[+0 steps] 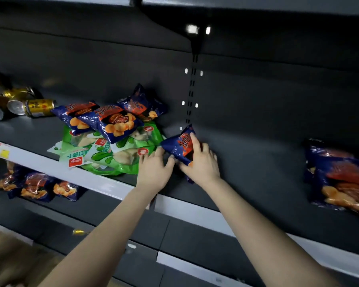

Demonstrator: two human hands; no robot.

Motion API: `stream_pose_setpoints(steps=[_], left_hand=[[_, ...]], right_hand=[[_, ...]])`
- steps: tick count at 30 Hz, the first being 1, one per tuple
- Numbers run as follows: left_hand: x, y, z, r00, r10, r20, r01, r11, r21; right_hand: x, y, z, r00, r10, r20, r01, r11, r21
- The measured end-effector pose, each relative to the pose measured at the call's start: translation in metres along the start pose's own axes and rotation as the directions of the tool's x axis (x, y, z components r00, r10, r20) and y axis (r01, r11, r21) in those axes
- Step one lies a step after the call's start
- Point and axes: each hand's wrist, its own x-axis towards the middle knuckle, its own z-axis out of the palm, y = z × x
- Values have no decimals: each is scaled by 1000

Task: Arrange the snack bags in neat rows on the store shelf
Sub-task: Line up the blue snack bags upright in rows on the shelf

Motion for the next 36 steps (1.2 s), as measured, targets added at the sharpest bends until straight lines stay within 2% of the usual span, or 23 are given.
stream_pose_setpoints(steps=[3,7,17,20,24,28,36], left_hand=[[-8,34,17,998,61,24,-56,985,-164],[-18,74,46,980,177,90,-160,972,-171],[-47,173,119,860,403,312,-361,914,-186],[-67,199,134,808,476,348,-427,879,-212],[-84,208,150,751,543,376,-526,836,-158],[-80,203,149,788,495,367,-471,868,-160],[-82,203,147,793,490,363,-464,871,-160]], right_hand=[[-15,24,-24,982,43,-183,-37,999,37],[-36,65,-60,905,82,-416,-103,994,-27],[-123,166,-144,717,325,-617,-443,896,-43],[-151,183,-164,682,435,-587,-580,811,-73],[-176,197,-169,719,564,-406,-675,705,-215],[-182,199,-157,743,570,-350,-664,695,-277],[-163,196,-149,665,679,-312,-743,644,-182]])
